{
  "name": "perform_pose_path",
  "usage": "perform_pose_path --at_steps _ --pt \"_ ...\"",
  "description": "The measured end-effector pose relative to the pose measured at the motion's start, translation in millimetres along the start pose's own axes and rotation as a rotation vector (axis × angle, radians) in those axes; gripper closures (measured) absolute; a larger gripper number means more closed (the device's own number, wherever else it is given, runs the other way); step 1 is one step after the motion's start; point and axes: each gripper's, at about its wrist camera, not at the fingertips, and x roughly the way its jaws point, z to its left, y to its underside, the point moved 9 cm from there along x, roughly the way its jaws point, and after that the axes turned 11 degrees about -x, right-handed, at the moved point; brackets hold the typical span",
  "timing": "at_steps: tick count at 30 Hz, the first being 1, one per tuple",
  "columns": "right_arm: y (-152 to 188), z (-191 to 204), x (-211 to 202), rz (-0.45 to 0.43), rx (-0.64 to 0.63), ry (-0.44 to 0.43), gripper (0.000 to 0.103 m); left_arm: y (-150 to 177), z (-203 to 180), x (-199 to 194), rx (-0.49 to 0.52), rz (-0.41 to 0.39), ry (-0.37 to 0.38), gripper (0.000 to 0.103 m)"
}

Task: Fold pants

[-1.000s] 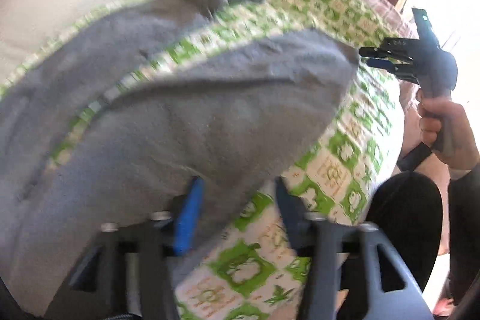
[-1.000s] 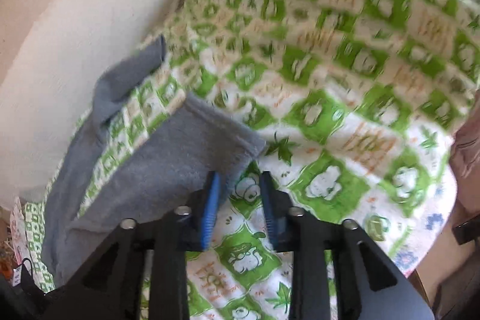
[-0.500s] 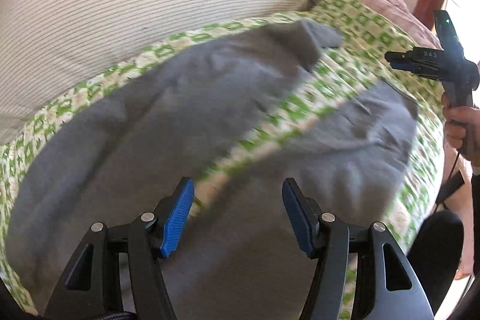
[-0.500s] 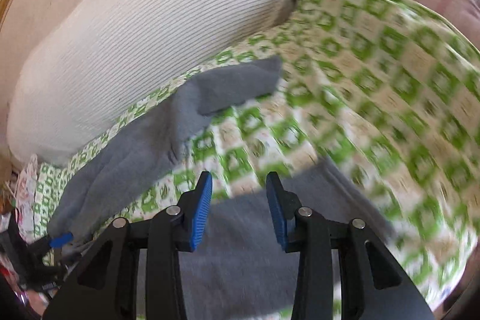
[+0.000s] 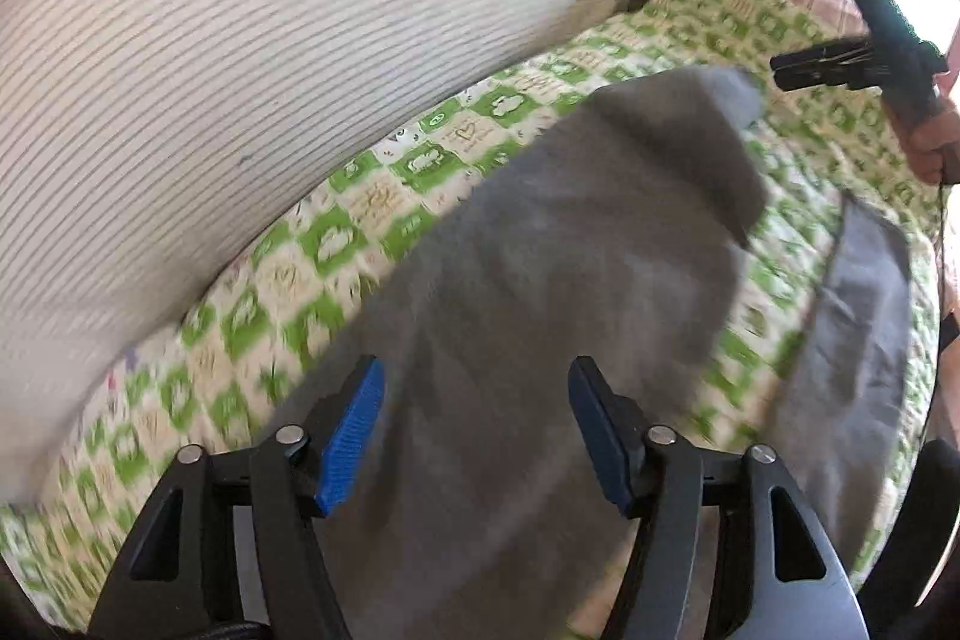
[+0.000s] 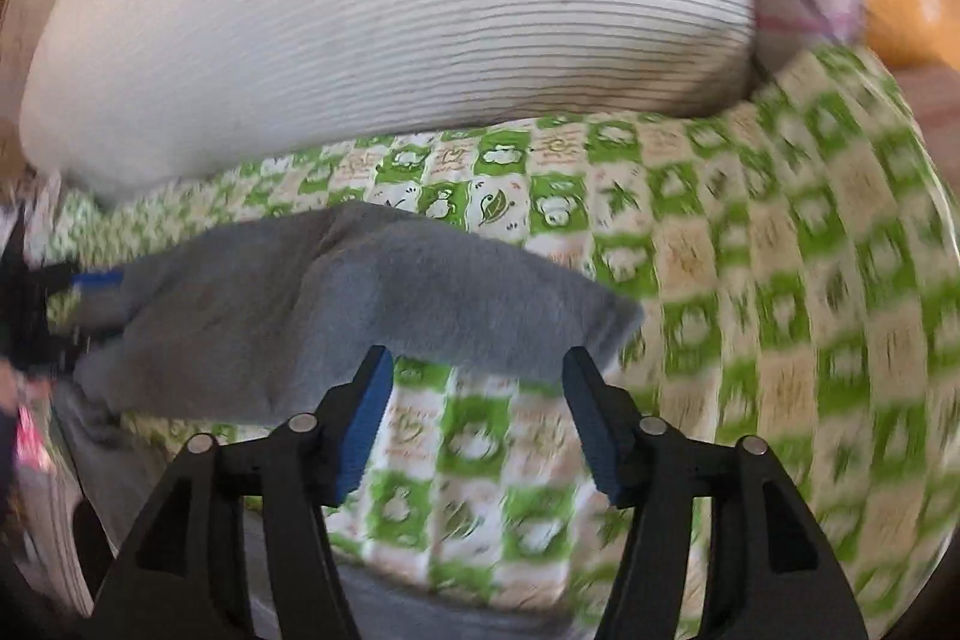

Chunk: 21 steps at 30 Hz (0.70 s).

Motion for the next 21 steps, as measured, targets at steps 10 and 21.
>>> perform_pose_path --at_steps 10,21 --pt "-10.8 -22.7 50.1 0.123 -0.116 0.054 0.040 -19.9 9.5 68.3 0.065 0.135 -0.071 0.037" --pt "-11.8 -39.0 66.9 0.168 -0.110 0.056 0.076 -2.7 -13.0 42.7 0.077 0.089 -0.020 0.099"
